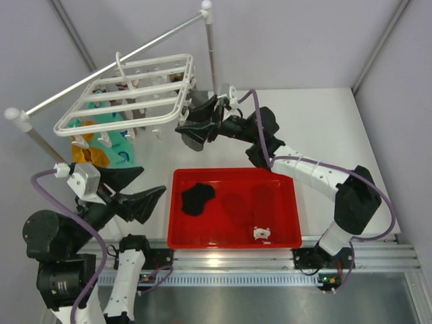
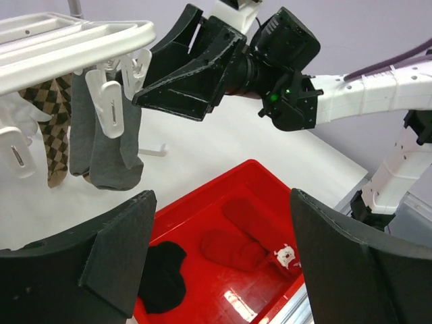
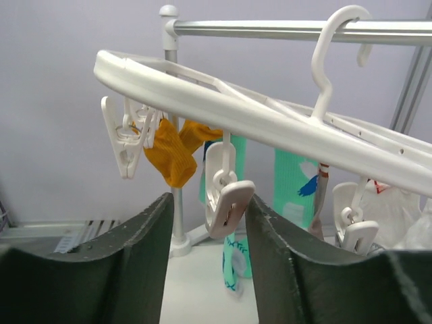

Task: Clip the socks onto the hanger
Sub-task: Rotate the hanger at the clothesline.

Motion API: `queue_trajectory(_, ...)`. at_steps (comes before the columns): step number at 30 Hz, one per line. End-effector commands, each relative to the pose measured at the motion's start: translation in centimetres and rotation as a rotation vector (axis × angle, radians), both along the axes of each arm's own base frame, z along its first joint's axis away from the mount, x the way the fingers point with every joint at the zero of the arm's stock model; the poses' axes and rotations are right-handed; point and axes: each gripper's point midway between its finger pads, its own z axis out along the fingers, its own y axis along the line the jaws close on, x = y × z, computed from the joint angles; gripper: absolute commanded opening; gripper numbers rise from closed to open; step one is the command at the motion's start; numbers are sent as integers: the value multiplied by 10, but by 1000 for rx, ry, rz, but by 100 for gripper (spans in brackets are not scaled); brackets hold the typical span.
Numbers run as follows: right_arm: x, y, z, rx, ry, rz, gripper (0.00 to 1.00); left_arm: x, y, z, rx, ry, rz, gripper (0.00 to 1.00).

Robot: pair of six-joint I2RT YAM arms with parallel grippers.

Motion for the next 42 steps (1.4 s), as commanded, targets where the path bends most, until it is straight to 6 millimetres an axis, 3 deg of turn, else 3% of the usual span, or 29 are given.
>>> queue_trajectory(1, -10, -11, 46, 101, -85, -1, 45, 20, 4, 13, -41, 43, 25, 85)
queue_trajectory(7, -17, -11, 42, 67, -120, -8, 24, 29, 2, 34, -65, 73, 1, 81)
queue_trajectory(9, -22, -8, 39, 46, -138, -9, 23, 31, -2, 41, -59, 104, -35, 80)
queue_trajectory(15, -36, -4, 44, 16, -191, -20, 4, 53, 5, 31, -12, 221, -14, 79)
queue_trajectory(17, -39, -2, 49, 18, -197, -17, 0, 52, 5, 36, 0, 200, -10, 79)
queue_trajectory(24, -49, 5, 60, -35, -224, -10, 0, 57, 8, 39, 6, 248, -3, 77)
queue_trajectory(35, -70, 20, 56, -155, -268, 15, 0, 39, -7, 48, -113, 360, -101, 72)
queue_trajectory(42, -81, 20, 53, -188, -278, 35, 0, 64, 10, 38, -122, 375, 33, 71)
